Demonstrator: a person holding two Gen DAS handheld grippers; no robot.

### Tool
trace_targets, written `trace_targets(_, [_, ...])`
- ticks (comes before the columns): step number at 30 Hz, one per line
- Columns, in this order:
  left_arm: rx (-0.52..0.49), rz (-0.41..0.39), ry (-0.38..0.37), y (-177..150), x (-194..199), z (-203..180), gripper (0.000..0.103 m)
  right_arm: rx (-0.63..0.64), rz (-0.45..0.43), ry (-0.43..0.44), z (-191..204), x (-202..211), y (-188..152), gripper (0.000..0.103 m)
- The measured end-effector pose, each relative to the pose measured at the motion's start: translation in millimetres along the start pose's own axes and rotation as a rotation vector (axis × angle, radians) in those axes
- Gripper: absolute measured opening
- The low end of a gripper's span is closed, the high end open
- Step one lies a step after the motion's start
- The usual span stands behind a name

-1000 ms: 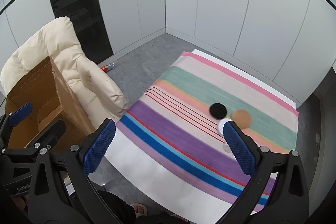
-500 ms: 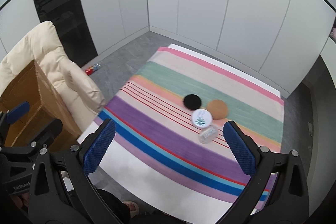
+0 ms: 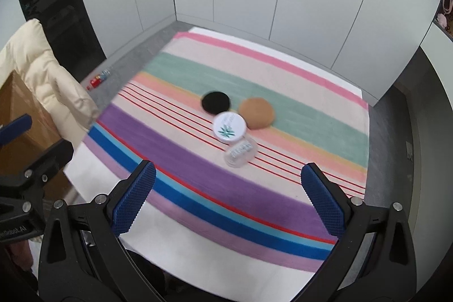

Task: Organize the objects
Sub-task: 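Withdraw both open tools from the box back over the blanket, then grasp the white round jar with left tool while right tool grasps clear case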

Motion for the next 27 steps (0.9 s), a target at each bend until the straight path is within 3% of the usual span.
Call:
trace_targets(14, [-0.071, 0.080, -0.023, -2.2, -94.3, -29.7, 0.098, -0.069, 0.110, -0.002, -43.1, -96.8, -21.7, 0.103])
trace_targets(24, [-0.075, 0.131, -0.019, -9.1, -146.3, -33.2, 0.088, -0.002, 0.104, 0.030, -18.8, -145.3, -19.2, 0.103])
trace_targets(27, [-0.077, 0.139, -0.020, -9.3, -156.0, -34.3, 0.088, 0.003, 0.125, 0.029, -15.8, -160.3, -17.4, 0.090])
Point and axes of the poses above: each gripper's, at about its wrist camera, not at the fingertips, and x roughly against the way its jaws point, z to its left, y to its top, the point moved 5 cm from there along -x, roughly the way its jaws point
